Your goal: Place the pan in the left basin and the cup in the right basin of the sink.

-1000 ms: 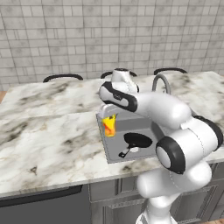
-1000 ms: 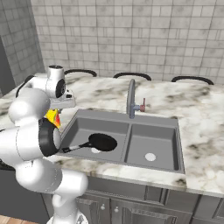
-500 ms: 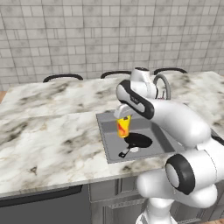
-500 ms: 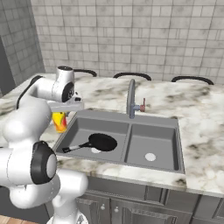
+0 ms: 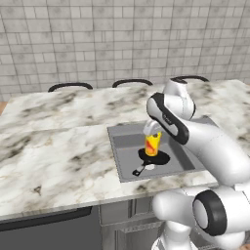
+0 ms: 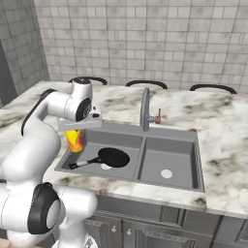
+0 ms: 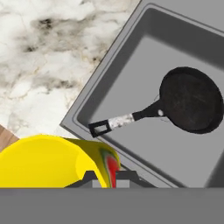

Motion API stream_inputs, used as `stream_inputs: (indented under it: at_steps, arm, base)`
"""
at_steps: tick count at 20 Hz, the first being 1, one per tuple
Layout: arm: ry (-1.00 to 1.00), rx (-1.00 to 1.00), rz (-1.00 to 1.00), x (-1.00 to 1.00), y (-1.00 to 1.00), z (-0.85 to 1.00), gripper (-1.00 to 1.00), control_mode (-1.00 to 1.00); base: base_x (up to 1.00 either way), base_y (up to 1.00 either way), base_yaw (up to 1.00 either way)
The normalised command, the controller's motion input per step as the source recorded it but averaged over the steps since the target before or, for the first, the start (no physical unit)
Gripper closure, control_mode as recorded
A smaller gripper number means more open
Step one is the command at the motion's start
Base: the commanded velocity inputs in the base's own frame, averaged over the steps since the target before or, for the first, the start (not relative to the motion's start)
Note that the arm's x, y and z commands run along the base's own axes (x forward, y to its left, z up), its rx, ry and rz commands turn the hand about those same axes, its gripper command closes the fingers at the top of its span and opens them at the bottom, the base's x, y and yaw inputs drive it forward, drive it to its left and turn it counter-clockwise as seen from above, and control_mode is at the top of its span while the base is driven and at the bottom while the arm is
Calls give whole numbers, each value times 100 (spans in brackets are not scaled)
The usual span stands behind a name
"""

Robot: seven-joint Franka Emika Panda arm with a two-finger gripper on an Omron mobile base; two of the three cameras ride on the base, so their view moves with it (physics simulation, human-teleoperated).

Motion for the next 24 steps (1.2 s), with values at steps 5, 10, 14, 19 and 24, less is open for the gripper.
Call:
stream_inputs:
  at_steps: [5,10,14,19,24]
  arm:
    - [-1,0,0,-10,-35,0,100,-100]
    - [0,0,0,-1,-24,0,100,-100]
    - [0,0,0,-3,-24,0,100,-100]
    - [0,0,0,-10,-29,0,100,-100]
    - [0,0,0,0,0,0,100,100]
  base:
    - [0,0,0]
    - [0,0,0]
    - [0,0,0]
    - [0,0,0]
    - [-4,-35,0]
